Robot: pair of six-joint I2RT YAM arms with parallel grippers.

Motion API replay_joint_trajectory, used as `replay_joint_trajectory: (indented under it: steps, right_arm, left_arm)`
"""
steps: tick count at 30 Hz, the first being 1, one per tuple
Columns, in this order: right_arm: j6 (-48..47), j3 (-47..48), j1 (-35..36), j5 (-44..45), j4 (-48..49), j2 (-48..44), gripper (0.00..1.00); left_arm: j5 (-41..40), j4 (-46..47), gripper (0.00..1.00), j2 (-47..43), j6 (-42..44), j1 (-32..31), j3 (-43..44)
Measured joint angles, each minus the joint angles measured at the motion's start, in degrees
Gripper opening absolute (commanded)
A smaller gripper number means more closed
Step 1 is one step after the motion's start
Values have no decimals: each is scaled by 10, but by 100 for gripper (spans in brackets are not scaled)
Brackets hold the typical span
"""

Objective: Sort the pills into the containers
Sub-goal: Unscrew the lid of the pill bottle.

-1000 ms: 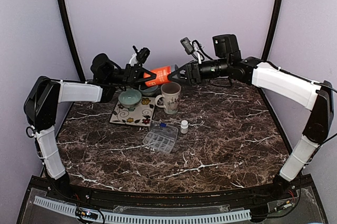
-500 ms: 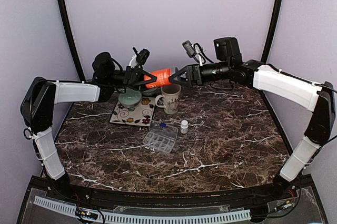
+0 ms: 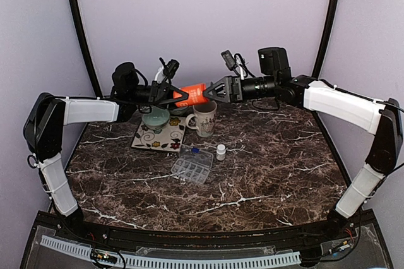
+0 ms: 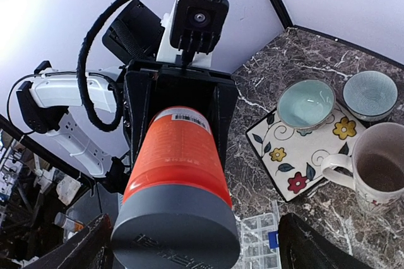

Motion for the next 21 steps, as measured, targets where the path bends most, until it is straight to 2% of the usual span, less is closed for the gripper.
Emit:
replay_joint_trajectory:
  steps: [8, 21]
  right_arm:
    - [70, -14, -6, -18, 37, 0, 91]
    - [156, -18, -9, -33, 66, 0, 90]
  left_arm:
    - [-9, -34, 13, -5, 33, 0, 0]
    - [-35, -145, 13, -38, 133, -1, 0]
